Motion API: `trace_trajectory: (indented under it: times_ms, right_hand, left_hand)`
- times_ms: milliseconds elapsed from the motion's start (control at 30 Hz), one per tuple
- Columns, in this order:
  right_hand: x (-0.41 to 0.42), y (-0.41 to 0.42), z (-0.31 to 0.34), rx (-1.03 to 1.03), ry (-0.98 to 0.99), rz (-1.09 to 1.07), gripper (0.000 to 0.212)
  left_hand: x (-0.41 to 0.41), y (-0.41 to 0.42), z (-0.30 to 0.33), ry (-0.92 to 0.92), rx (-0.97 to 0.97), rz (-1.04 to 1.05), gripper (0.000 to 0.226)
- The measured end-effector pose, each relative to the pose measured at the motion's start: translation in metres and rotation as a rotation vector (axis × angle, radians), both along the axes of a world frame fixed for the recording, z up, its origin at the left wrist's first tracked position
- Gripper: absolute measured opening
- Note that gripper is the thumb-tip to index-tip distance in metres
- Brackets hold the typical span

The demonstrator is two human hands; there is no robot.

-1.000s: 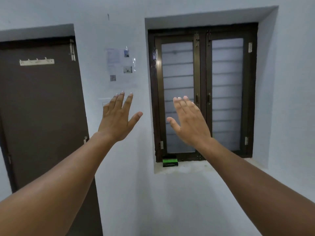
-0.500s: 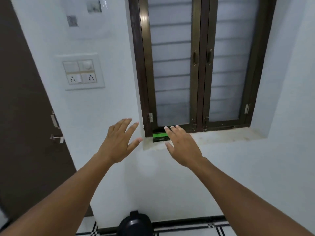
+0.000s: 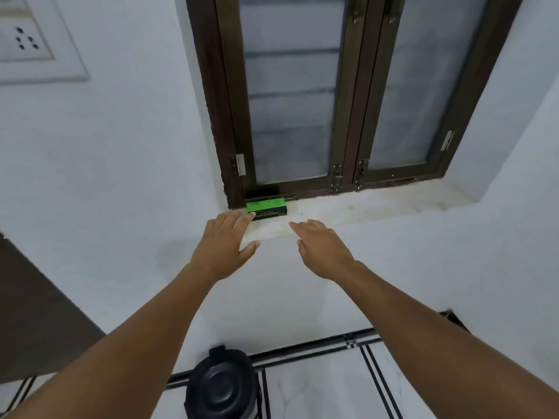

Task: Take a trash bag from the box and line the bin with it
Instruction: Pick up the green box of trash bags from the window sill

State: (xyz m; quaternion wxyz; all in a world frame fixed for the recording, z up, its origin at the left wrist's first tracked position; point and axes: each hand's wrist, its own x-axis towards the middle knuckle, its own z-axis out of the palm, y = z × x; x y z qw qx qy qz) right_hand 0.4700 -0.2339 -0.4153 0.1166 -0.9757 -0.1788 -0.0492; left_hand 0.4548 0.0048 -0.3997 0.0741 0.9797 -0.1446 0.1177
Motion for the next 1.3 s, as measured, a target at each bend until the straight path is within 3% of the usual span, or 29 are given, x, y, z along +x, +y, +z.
trace_trajectory:
  times_ms: [133, 500, 933, 1100, 1300]
  right_hand:
    - [0.061, -0.003, -0.015, 0.033, 0.084, 0.03, 0.051]
    - [0.229, -0.018, -0.078, 0.454, 0.304, 0.005, 0.038]
    - [0.29, 0.018, -0.096, 0.329, 0.317, -0.075, 0.034]
    - [0.302, 0.016, -0.094, 0.397, 0.336, -0.102, 0.03]
    - [0.313, 0.002, -0.079, 0.583, 0.373, -0.125, 0.011]
  left_hand:
    - [0.055, -0.022, -0.032, 0.076, -0.029, 0.088, 0.065]
    - [0.204, -0.072, -0.076, 0.292, -0.016, 0.389, 0.073]
    - [0.277, -0.062, -0.092, 0.391, 0.15, 0.359, 0.085]
    - [0.282, -0.06, -0.099, 0.312, 0.235, 0.315, 0.074]
    - [0.282, -0.049, -0.094, 0.263, 0.104, 0.203, 0.064]
